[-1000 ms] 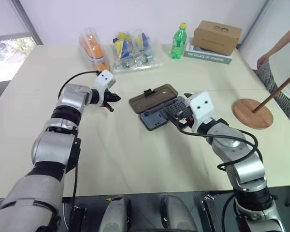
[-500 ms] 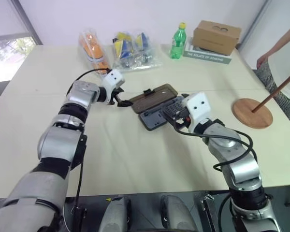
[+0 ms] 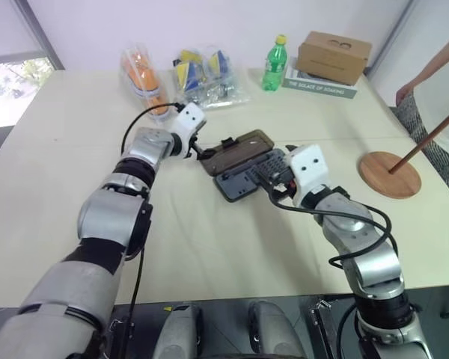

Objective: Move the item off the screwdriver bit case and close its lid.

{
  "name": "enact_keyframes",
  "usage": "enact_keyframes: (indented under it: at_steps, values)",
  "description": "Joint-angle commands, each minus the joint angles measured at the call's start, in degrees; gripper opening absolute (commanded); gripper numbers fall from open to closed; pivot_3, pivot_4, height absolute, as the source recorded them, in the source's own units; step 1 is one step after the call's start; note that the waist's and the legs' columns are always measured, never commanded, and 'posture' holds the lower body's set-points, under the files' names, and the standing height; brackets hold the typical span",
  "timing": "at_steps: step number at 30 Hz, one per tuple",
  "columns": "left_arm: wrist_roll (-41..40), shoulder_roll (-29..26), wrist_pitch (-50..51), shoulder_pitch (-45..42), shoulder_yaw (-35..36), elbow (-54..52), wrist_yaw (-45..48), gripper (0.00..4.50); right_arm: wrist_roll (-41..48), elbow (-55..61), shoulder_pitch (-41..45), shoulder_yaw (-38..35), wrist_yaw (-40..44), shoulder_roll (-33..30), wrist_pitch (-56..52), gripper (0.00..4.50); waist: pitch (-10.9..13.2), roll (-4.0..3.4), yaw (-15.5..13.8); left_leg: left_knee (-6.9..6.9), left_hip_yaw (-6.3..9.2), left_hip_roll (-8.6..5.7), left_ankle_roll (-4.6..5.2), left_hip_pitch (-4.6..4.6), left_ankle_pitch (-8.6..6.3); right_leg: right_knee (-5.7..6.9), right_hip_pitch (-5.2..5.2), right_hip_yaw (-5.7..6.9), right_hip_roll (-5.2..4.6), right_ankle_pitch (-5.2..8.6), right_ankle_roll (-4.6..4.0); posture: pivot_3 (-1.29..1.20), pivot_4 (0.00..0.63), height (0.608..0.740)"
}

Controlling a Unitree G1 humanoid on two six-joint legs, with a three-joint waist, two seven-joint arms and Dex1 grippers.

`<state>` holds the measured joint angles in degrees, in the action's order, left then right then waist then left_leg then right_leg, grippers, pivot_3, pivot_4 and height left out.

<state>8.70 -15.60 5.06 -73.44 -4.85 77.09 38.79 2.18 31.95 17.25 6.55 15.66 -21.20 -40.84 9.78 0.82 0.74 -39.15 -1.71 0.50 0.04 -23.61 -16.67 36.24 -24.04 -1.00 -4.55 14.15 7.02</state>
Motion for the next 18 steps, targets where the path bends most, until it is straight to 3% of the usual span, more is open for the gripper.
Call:
enact_keyframes:
  at_steps: [1,10,13,18]
  values:
    - [1.17,0.09,-1.27,0.42,0.27,0.14,-2.11,4.43,-0.46,3.40,-0.10,-0.54,-0.53,0.28,-0.08,4.50,0.00,0.00,-0.02,0.00,0.00,0.00,0.00,0.00,0.00,0.00,0.00,0.00,0.00,0.00,0.00,0.00,0.150,0.740]
    - [1.72,0.92,-1.01,1.81,0.54,0.53,-2.98,4.43,-0.67,5.01,-0.83,-0.79,-1.01,0.25,-1.49,4.50,0.00,0.00,-0.06,0.00,-0.01,-0.01,0.00,0.00,0.00,0.00,0.02,0.01,0.00,0.00,0.00,0.00,0.150,0.740]
    - [1.63,1.20,-0.99,2.01,0.77,0.58,-3.03,3.64,-0.74,5.10,-0.78,-0.92,-1.02,0.13,-1.78,4.50,0.00,0.00,-0.06,0.00,-0.01,-0.01,0.00,0.00,0.00,0.00,0.02,0.00,0.00,0.00,0.00,0.00,0.150,0.740]
    - [1.77,1.32,-0.78,2.58,0.89,0.69,-3.05,1.13,-0.97,5.69,-0.86,-1.19,-0.98,0.00,-2.41,4.50,0.00,0.00,0.26,0.00,-0.01,-0.01,0.00,0.02,0.00,0.01,0.02,0.00,0.01,0.00,0.00,0.00,0.150,0.740]
